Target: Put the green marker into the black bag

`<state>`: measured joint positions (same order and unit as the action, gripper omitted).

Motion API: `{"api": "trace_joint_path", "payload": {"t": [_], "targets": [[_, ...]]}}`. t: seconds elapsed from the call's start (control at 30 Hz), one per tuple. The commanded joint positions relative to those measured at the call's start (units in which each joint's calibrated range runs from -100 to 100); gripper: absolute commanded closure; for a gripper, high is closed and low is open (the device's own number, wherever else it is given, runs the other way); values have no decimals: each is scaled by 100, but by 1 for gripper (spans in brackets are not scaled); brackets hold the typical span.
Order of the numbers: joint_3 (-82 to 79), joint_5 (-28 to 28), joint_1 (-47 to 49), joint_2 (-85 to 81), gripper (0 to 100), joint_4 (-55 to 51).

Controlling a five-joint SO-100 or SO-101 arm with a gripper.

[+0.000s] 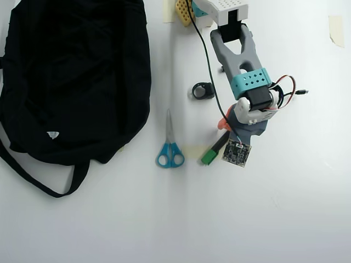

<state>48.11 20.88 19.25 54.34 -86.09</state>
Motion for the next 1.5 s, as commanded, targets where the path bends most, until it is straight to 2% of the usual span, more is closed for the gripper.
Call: {"api": "trace_joint_path", "payload": {"t": [0.0, 1.47], "targets": [[85, 4, -40, -81, 76, 64], [112, -11, -18, 77, 75, 30]]}}
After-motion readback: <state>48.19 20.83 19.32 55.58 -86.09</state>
